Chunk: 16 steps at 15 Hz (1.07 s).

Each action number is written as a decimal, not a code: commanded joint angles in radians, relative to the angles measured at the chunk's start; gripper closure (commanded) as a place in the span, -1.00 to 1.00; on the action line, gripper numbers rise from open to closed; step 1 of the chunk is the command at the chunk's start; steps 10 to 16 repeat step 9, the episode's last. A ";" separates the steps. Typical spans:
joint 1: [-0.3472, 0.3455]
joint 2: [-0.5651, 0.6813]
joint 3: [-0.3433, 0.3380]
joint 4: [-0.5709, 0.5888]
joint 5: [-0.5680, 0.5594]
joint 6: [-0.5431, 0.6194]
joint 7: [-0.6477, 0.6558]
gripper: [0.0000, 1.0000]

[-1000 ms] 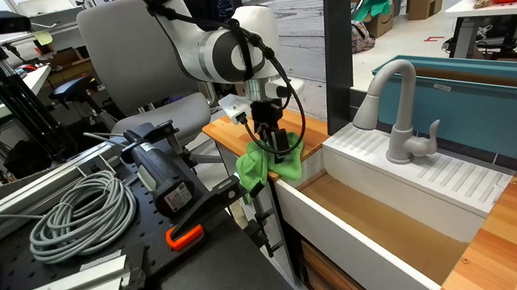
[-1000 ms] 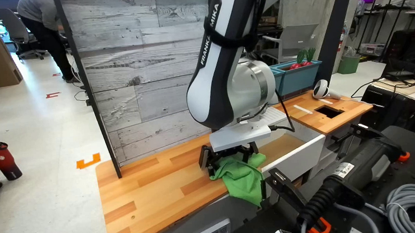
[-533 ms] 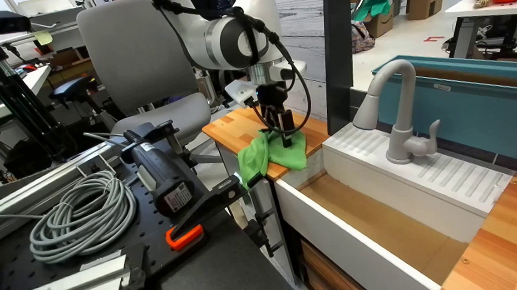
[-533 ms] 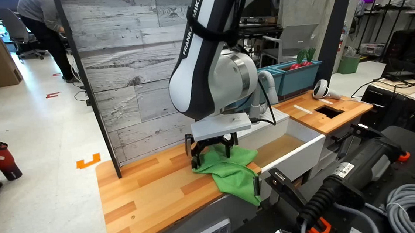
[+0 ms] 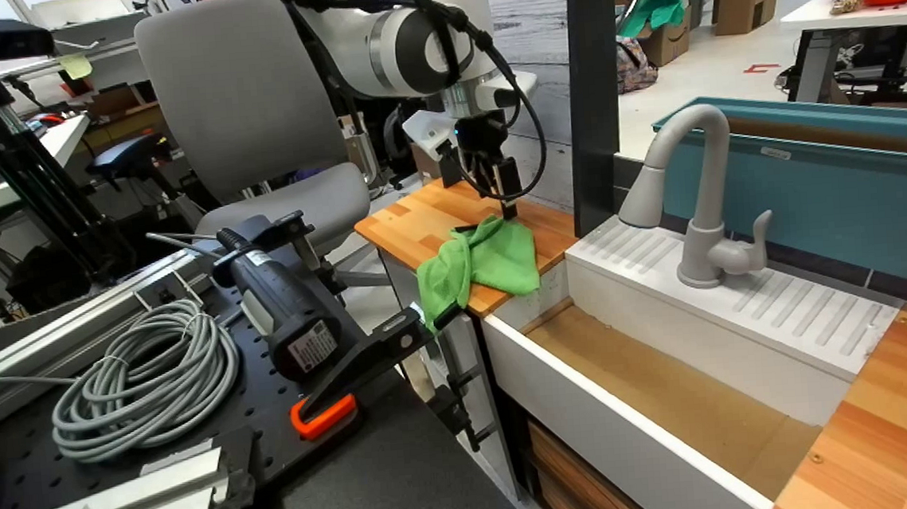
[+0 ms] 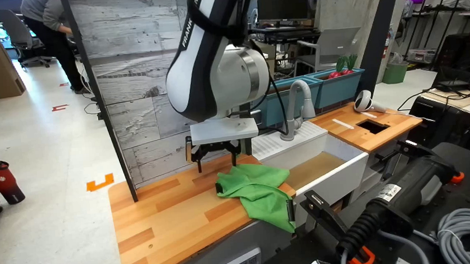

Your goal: Move the green towel to the right.

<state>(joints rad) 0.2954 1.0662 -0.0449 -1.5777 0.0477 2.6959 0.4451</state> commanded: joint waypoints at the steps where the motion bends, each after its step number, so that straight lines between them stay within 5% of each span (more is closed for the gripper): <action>1: -0.009 -0.093 0.028 -0.099 0.036 0.027 -0.012 -1.00; 7: -0.068 -0.367 0.109 -0.403 0.087 0.001 -0.078 -1.00; 8: -0.030 -0.238 0.071 -0.256 0.065 0.001 -0.041 -1.00; 16: -0.037 -0.282 0.079 -0.303 0.069 0.000 -0.048 -1.00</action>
